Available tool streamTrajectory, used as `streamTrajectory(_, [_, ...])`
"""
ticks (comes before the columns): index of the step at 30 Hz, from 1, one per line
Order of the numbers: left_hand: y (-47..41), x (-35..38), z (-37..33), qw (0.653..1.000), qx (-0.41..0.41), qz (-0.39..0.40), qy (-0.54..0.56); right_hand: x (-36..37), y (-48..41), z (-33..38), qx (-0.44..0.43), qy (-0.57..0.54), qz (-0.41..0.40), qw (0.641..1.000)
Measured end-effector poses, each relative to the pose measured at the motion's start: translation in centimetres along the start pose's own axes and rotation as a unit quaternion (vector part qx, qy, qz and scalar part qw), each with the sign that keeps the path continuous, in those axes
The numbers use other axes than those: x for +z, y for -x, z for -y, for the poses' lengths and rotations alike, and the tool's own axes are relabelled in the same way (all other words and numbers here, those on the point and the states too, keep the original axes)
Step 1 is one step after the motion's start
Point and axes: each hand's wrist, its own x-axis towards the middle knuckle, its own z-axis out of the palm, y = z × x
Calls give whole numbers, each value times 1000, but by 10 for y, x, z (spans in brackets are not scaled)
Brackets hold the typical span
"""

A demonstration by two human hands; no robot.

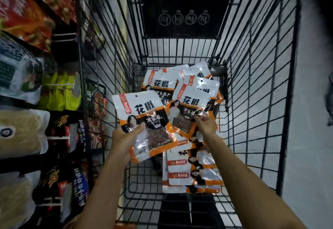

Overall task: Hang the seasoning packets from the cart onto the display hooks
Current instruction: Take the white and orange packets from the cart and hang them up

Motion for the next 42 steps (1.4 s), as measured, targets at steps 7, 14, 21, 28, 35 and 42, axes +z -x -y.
streamTrajectory(7, [-9, -10, 13, 1000, 6, 1, -27, 45, -14, -8, 48, -74, -38, 995])
streamTrajectory(14, [1, -13, 12, 998, 51, 17, -39, 46, -4, 5, 84, -170, 29, 981])
streamTrajectory(21, [47, -12, -6, 997, 70, 21, -10, -9, 53, 20, -17, -181, 57, 982])
streamTrajectory(28, [123, -26, -14, 991, 126, 47, -5, -77, 136, 37, -31, -219, 117, 968])
streamTrajectory(35, [210, -46, 9, 987, 151, 16, 50, -134, 210, 30, -99, -176, 177, 963])
streamTrajectory(42, [317, -65, 59, 968, 190, -60, 153, -191, 273, 8, -191, -55, 270, 942])
